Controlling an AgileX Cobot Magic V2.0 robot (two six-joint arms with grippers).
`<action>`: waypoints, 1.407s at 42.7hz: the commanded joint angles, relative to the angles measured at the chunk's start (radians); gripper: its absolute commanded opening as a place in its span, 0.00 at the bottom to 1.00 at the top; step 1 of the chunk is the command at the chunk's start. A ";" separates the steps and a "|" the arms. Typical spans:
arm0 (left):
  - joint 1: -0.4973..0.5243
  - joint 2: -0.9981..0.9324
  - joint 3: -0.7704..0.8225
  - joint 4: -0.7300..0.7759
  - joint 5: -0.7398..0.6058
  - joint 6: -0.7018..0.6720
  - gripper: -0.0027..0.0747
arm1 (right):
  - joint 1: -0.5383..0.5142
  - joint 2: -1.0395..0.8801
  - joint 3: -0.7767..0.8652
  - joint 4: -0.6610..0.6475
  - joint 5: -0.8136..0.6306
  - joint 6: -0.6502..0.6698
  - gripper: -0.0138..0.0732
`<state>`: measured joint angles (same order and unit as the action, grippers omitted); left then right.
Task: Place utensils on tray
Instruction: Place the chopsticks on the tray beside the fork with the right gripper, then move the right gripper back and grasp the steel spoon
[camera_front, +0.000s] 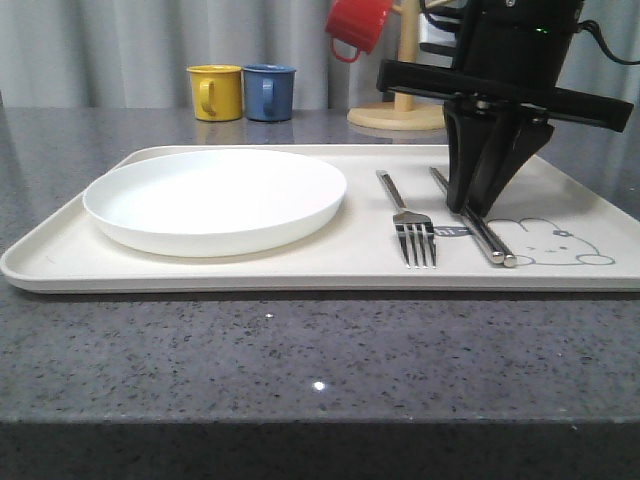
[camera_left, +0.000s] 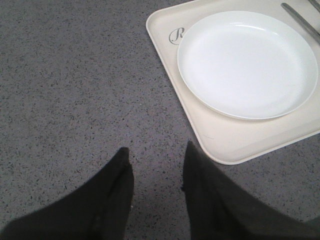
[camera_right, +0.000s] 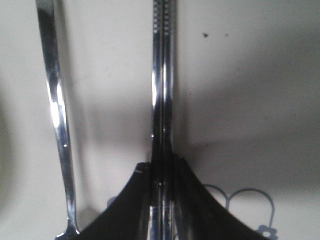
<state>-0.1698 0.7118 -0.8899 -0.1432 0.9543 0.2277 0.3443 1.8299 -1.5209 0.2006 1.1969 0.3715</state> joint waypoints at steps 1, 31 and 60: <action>-0.009 0.001 -0.025 -0.013 -0.065 -0.010 0.34 | -0.001 -0.037 -0.024 -0.006 0.035 -0.003 0.27; -0.009 0.001 -0.025 -0.013 -0.065 -0.010 0.34 | -0.103 -0.316 -0.024 -0.296 0.147 -0.165 0.54; -0.009 0.001 -0.025 -0.013 -0.065 -0.010 0.34 | -0.589 -0.266 0.106 -0.273 0.139 -0.450 0.54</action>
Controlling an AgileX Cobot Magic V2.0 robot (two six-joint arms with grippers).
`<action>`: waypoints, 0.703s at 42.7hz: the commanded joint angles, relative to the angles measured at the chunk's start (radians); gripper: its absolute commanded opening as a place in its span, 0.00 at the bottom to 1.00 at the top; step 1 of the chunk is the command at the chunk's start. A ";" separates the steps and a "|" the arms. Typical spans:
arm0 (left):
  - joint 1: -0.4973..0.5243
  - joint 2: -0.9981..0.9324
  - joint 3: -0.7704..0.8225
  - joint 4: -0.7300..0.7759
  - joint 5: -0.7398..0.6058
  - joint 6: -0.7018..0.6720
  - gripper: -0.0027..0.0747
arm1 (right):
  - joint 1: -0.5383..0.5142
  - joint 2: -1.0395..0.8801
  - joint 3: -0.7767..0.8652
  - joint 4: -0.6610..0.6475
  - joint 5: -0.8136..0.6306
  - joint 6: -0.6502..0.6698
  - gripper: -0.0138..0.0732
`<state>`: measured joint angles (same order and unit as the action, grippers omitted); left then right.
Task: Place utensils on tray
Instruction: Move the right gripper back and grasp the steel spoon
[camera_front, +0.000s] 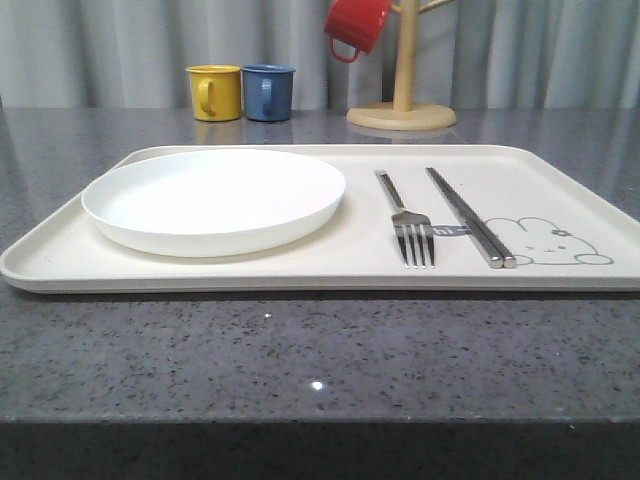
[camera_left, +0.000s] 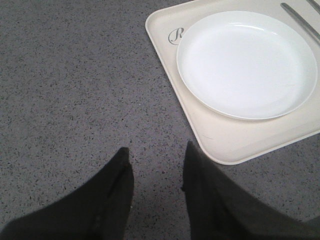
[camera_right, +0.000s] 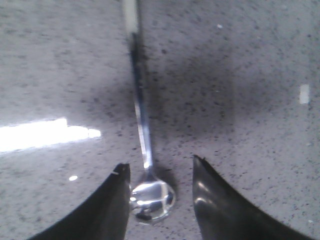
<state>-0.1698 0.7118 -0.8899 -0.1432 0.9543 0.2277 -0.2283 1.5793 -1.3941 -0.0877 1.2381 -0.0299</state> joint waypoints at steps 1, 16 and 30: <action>-0.009 0.001 -0.025 -0.013 -0.065 -0.010 0.34 | -0.018 -0.007 -0.021 0.022 0.095 -0.058 0.54; -0.009 0.001 -0.025 -0.013 -0.065 -0.010 0.34 | -0.018 0.090 -0.021 0.041 0.081 -0.110 0.54; -0.009 0.001 -0.025 -0.013 -0.065 -0.010 0.34 | -0.018 0.145 -0.023 0.049 0.082 -0.110 0.54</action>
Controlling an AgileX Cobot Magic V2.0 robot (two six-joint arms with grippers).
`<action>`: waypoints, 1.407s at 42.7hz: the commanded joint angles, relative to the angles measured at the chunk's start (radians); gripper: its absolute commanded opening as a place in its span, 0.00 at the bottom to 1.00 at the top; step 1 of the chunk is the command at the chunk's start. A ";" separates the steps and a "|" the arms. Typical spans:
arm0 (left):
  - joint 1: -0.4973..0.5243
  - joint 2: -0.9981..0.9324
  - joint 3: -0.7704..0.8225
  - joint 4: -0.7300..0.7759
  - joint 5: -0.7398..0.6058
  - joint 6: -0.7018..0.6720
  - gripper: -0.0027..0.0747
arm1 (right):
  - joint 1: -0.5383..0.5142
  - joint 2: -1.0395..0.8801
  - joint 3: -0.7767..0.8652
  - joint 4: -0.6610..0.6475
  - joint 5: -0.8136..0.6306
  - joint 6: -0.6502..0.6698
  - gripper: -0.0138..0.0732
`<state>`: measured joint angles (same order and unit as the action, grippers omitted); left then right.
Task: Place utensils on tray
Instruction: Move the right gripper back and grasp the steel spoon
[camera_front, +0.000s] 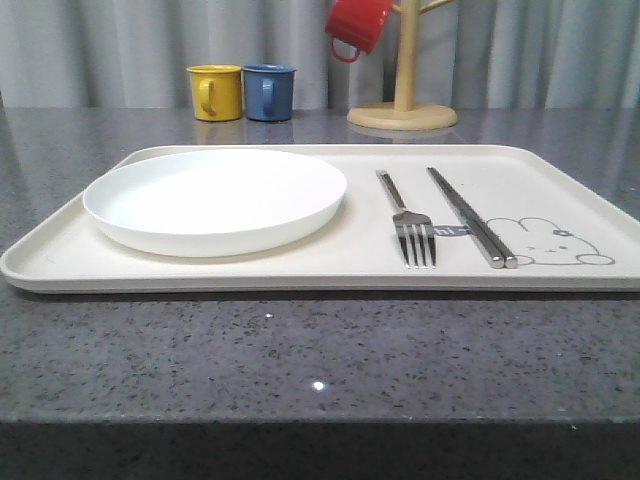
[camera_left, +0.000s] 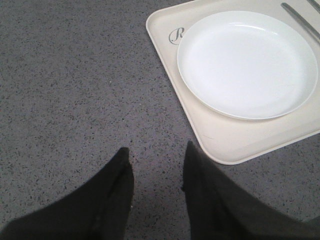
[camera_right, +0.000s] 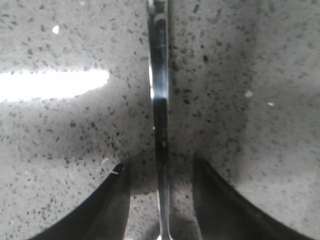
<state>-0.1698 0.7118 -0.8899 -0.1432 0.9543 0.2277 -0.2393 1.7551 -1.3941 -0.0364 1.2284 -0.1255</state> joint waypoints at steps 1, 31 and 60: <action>-0.009 0.001 -0.025 -0.013 -0.065 -0.010 0.34 | -0.007 -0.031 -0.023 -0.001 0.093 -0.015 0.53; -0.009 0.001 -0.025 -0.013 -0.065 -0.010 0.34 | 0.035 -0.132 -0.094 0.129 0.116 -0.009 0.16; -0.009 0.001 -0.025 -0.013 -0.065 -0.010 0.34 | 0.417 -0.155 -0.108 0.251 0.063 0.251 0.16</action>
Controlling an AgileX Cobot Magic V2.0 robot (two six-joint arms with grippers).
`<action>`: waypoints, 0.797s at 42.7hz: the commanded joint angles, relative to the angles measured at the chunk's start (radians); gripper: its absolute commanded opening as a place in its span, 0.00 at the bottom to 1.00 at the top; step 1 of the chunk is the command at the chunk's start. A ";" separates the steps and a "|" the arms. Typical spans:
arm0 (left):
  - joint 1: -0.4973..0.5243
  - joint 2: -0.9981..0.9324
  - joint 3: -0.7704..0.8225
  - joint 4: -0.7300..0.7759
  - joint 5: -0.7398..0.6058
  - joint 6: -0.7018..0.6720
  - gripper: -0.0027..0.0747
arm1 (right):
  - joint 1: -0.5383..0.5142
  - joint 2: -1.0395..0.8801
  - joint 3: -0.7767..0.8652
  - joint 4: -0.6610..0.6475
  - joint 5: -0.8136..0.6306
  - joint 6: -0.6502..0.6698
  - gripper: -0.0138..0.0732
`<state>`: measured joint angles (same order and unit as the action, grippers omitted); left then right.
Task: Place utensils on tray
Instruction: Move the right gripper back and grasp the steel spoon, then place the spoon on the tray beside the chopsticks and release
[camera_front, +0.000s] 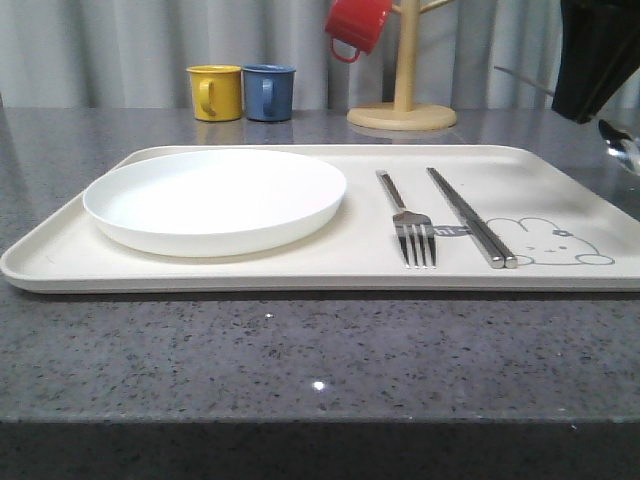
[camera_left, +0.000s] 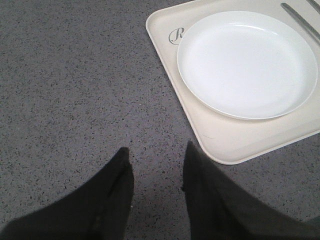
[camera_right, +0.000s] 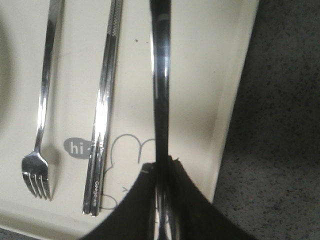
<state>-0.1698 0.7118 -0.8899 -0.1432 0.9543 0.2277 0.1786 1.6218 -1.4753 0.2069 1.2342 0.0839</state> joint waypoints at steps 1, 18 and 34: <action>-0.009 0.001 -0.025 -0.013 -0.065 -0.010 0.34 | 0.001 -0.016 -0.026 0.008 0.057 0.043 0.16; -0.009 0.001 -0.025 -0.013 -0.065 -0.010 0.34 | 0.025 0.081 -0.025 0.047 0.060 0.079 0.16; -0.009 0.001 -0.025 -0.013 -0.065 -0.010 0.34 | 0.025 0.105 -0.025 0.048 0.063 0.154 0.30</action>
<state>-0.1698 0.7118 -0.8899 -0.1432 0.9543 0.2277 0.2044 1.7722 -1.4753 0.2371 1.2289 0.2303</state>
